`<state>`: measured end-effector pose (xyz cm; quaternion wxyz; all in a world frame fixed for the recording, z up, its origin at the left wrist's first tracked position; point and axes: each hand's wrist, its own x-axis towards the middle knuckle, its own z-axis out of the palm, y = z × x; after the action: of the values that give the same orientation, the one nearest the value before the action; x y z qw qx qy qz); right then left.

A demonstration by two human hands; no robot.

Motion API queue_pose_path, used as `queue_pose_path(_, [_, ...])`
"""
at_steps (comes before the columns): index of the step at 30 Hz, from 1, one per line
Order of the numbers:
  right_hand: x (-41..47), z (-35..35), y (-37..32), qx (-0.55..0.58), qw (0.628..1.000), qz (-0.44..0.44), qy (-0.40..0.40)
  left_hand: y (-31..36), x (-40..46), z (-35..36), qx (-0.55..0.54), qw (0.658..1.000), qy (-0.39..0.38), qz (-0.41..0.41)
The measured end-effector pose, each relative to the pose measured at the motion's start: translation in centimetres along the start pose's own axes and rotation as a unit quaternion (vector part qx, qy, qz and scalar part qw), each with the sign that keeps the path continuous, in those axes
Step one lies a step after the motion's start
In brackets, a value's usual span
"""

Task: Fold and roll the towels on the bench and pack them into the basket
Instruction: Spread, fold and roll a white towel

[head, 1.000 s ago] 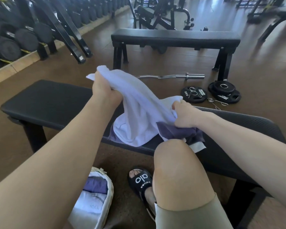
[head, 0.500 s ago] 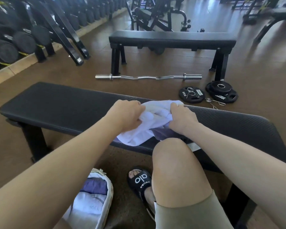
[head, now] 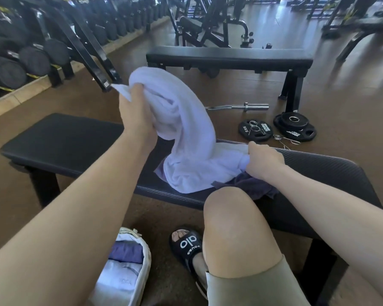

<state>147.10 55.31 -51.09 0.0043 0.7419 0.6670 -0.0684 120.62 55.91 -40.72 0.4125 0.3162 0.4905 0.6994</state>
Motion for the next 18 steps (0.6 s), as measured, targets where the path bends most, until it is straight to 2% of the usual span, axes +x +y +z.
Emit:
queue_pose_path(5, [-0.4, -1.3, 2.6, -0.114, 0.992, 0.06, -0.015, -0.4, 0.9, -0.9, -0.076, 0.994, 0.018, -0.077])
queue_pose_path(7, [-0.5, -1.7, 3.0, -0.176, 0.977, 0.091, -0.08, -0.5, 0.9, -1.1, -0.065, 0.993, 0.033, -0.097])
queue_pose_path(9, [-0.7, -2.3, 2.2, -0.234, 0.946, 0.124, -0.188, -0.9, 0.7, -1.3, -0.025, 0.995, 0.031, -0.094])
queue_pose_path(11, [-0.7, -2.6, 0.9, -0.306, 0.916, 0.13, -0.224, -1.4, 0.1, -1.5, 0.031, 0.996, 0.014, -0.082])
queue_pose_path(13, [-0.8, -3.5, -1.5, -0.386, 0.9, 0.078, -0.189, -1.9, -0.6, -1.5, 0.093, 0.993, -0.007, -0.066])
queue_pose_path(15, [-1.1, -4.4, -4.6, -0.421, 0.899, -0.019, -0.118, -2.2, -1.0, -1.6, 0.141, 0.989, -0.026, -0.045])
queue_pose_path(16, [-1.1, -4.7, -6.2, -0.397, 0.911, -0.082, -0.075, -2.3, -1.1, -1.7, 0.164, 0.985, -0.034, -0.027])
queue_pose_path(17, [-1.1, -5.0, -7.7, -0.315, 0.938, -0.14, -0.038, -2.3, -1.0, -1.7, 0.189, 0.981, -0.043, -0.008])
queue_pose_path(18, [-1.0, -5.3, -9.0, -0.166, 0.968, -0.189, -0.016, -2.2, -0.9, -1.7, 0.21, 0.976, -0.049, 0.009])
